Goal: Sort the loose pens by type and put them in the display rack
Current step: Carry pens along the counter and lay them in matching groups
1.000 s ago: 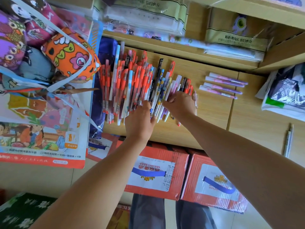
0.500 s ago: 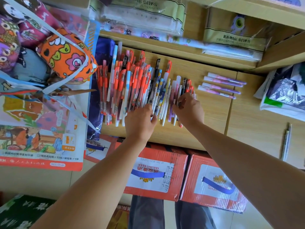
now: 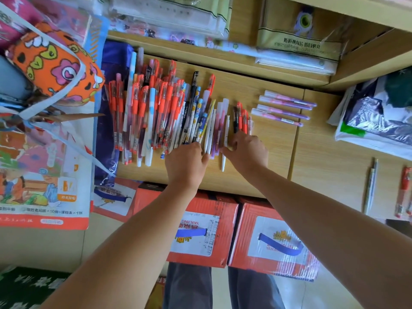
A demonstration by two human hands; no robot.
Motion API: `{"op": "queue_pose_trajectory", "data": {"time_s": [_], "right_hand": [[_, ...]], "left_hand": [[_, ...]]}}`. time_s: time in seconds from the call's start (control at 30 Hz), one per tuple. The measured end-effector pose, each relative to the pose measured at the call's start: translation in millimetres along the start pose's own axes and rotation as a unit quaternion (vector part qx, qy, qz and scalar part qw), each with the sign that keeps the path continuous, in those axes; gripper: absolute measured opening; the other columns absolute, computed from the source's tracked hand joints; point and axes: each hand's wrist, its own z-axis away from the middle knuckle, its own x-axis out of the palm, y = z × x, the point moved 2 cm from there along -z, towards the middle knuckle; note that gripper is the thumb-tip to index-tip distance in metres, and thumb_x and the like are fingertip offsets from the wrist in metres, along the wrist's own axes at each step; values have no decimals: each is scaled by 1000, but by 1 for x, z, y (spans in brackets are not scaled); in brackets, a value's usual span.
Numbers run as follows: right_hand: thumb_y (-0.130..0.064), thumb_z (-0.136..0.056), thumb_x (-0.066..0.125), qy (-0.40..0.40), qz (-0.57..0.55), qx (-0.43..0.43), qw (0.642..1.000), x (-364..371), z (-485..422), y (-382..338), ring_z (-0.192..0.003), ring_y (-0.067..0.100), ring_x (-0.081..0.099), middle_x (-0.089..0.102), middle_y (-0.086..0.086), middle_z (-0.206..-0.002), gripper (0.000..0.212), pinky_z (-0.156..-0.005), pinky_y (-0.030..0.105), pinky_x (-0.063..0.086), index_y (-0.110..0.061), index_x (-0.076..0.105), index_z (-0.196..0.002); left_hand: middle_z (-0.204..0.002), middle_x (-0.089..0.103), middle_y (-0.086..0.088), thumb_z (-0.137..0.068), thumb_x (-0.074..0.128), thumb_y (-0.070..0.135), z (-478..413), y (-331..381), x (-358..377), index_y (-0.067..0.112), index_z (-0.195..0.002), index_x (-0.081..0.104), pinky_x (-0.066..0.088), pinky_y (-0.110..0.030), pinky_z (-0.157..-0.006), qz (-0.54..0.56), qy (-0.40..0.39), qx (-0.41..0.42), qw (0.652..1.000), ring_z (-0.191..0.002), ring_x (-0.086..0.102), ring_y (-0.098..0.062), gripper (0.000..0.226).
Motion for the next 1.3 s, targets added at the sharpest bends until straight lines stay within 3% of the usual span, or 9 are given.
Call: {"op": "queue_pose_trajectory", "data": {"time_s": [0.1, 0.3, 0.43, 0.57, 0.67, 0.77, 0.93, 1.1, 1.3], "right_hand": [[-48, -83, 63, -19, 13, 5, 1000, 4, 3, 1, -71, 17, 58, 62, 0, -83, 33, -55, 25, 45, -16, 62, -90], [-27, -79, 62, -36, -237, 27, 970, -4, 6, 23, -62, 12, 54, 58, -6, -68, 10, -50, 23, 41, -17, 60, -80], [-23, -80, 61, -49, -284, 23, 957, -11, 7, 40, -63, 20, 59, 64, 3, -72, 7, -55, 31, 49, -16, 59, -79], [-20, -84, 61, -61, -297, 23, 953, -15, 9, 52, -59, 10, 55, 63, -3, -72, 5, -51, 21, 42, -17, 59, -80], [-18, -85, 59, -80, -317, 19, 945, -19, 12, 55, -56, 7, 55, 63, -4, -72, 3, -49, 16, 41, -19, 58, -83], [-17, -87, 58, -99, -326, 35, 940, -20, 12, 58, -56, 9, 56, 61, -3, -73, 3, -47, 16, 40, -18, 57, -88], [-20, -90, 51, -143, -353, 90, 920, -26, 15, 63, -57, 15, 58, 64, 6, -73, 9, -52, 25, 47, -12, 56, -90], [-14, -91, 51, -145, -451, 113, 873, -37, 21, 64, -53, 16, 55, 67, 18, -78, 6, -48, 23, 43, -9, 54, -92], [-17, -92, 63, -118, -534, 100, 831, -41, 33, 83, -53, 12, 56, 61, 6, -66, 15, -51, 22, 45, -7, 52, -96]], "left_hand": [[-70, 65, 3, -90, 53, 52, -3, 4, 3, 19, -94, 62, 38, -26, -51, -9, 2, -11, 1000, -63, 62, -16, 34], [-69, 63, 1, -88, 57, 54, -4, 13, 2, 16, -89, 58, 40, -25, -50, -18, -10, -22, 1000, -63, 62, -18, 38], [-70, 64, -3, -89, 60, 47, -9, 27, 0, 12, -88, 61, 53, -33, -54, -37, -53, -36, 997, -66, 64, -25, 35], [-61, 56, -2, -87, 56, 58, -14, 35, 5, 10, -78, 63, 51, -31, -54, -47, -86, -49, 994, -61, 61, -26, 50], [-68, 62, -9, -94, 44, 49, -13, 34, 10, 6, -81, 61, 57, -46, -61, -54, -96, -51, 993, -63, 62, -32, 48], [-67, 59, -10, -100, 28, 35, -6, 37, 11, 7, -81, 53, 54, -46, -66, -24, -90, -35, 995, -64, 60, -32, 42], [-50, 34, 0, -101, 28, 27, 8, 42, 5, 14, -59, 32, 37, -35, -50, 96, -43, -7, 994, -49, 40, -25, 44], [-53, 39, 3, -102, 33, 29, 22, 62, -2, 13, -73, 46, 30, -31, -52, 120, -56, 31, 991, -50, 41, -19, 35], [-64, 45, 1, -102, 30, 36, 38, 109, 7, 11, -98, 51, 38, -32, -57, 15, -134, 123, 983, -61, 51, -22, 33]]}}
